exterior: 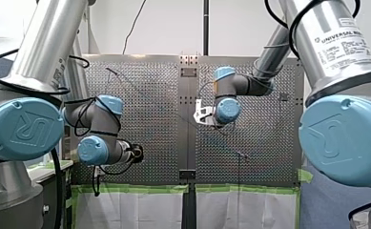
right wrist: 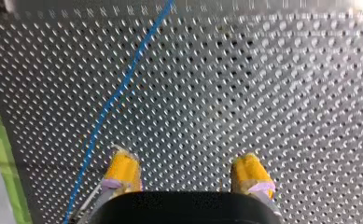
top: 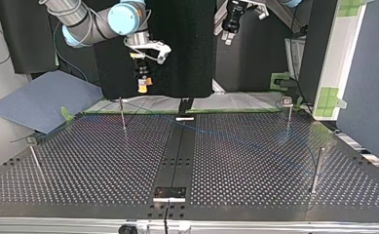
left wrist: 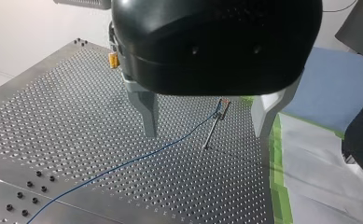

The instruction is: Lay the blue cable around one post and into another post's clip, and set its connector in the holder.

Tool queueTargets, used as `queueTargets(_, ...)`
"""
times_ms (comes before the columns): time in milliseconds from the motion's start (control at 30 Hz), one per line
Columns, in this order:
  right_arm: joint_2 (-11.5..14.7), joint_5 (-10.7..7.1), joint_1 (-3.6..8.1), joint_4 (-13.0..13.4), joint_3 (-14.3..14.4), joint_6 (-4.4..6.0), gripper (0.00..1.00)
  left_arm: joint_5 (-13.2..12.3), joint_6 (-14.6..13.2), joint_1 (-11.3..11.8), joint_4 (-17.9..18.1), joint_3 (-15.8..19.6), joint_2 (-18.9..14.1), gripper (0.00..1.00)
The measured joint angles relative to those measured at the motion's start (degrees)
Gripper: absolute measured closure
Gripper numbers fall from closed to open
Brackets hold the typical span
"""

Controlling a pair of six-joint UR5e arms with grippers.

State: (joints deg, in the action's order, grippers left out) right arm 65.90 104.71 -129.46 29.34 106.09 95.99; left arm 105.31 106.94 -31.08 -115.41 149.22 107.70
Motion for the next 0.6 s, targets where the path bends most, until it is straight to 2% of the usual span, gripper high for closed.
queueTargets(67,0.0,0.67,-0.85,0.5,0.6,0.34,0.00,0.0,0.1,0.0,0.0,0.0,0.0,0.00)
queueTargets(200,0.0,1.96,-2.70,2.0,2.2,1.71,0.00,0.1,0.0,0.0,0.0,0.0,0.0,0.00)
queueTargets(300,0.0,1.42,-4.02,3.2,3.6,2.93,0.00,0.2,-0.2,0.1,0.0,0.0,0.0,0.00)
queueTargets(367,-0.1,0.74,-4.52,4.1,4.4,3.29,0.00,0.2,-0.5,0.1,0.0,-0.1,0.0,0.00)
queueTargets(467,-0.1,-0.64,-4.13,5.5,5.9,3.21,0.00,0.3,-0.6,0.1,0.0,-0.5,0.0,0.00)
queueTargets(600,-0.2,-2.75,-2.37,7.7,8.0,2.29,0.00,0.3,-0.4,0.1,0.0,-0.9,0.0,0.00)
